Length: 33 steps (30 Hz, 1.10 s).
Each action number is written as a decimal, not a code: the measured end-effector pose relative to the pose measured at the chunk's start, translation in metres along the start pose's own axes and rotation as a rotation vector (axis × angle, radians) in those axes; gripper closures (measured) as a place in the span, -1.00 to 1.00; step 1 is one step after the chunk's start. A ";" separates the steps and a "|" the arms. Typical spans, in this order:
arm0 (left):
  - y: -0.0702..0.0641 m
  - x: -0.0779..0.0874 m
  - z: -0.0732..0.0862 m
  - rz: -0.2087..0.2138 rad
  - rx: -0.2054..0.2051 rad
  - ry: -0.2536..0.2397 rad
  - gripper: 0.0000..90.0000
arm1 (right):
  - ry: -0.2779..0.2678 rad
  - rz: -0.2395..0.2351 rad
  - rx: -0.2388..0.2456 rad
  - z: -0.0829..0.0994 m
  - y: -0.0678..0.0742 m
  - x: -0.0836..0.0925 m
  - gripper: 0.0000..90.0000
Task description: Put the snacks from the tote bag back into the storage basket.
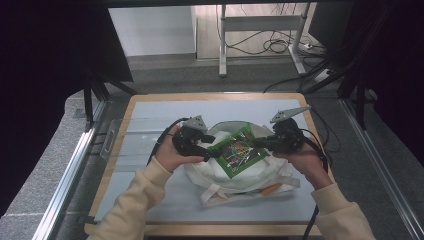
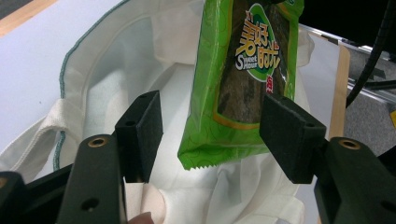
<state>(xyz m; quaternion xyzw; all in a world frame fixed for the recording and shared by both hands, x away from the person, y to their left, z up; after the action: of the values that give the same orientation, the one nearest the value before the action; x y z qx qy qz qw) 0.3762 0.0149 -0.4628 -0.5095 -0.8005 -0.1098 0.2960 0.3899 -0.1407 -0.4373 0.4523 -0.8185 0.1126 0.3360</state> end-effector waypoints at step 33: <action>-0.006 -0.005 0.007 0.161 0.003 0.053 0.61 | -0.061 -0.002 0.197 -0.014 0.012 -0.008 0.92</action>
<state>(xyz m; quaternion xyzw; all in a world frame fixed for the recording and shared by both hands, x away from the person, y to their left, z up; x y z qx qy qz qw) 0.3699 0.0115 -0.4705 -0.5686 -0.7490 -0.0978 0.3257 0.3892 -0.1212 -0.4307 0.4870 -0.8129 0.1783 0.2652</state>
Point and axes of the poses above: each handheld gripper's, and its own axes: x roughly backward along the jaws, z roughly out of its underside, y roughly to its left, the point moved 10 cm from there along -x, roughly forward along the jaws, and after that the axes turned 3 degrees about -y, right-handed, at the moved point
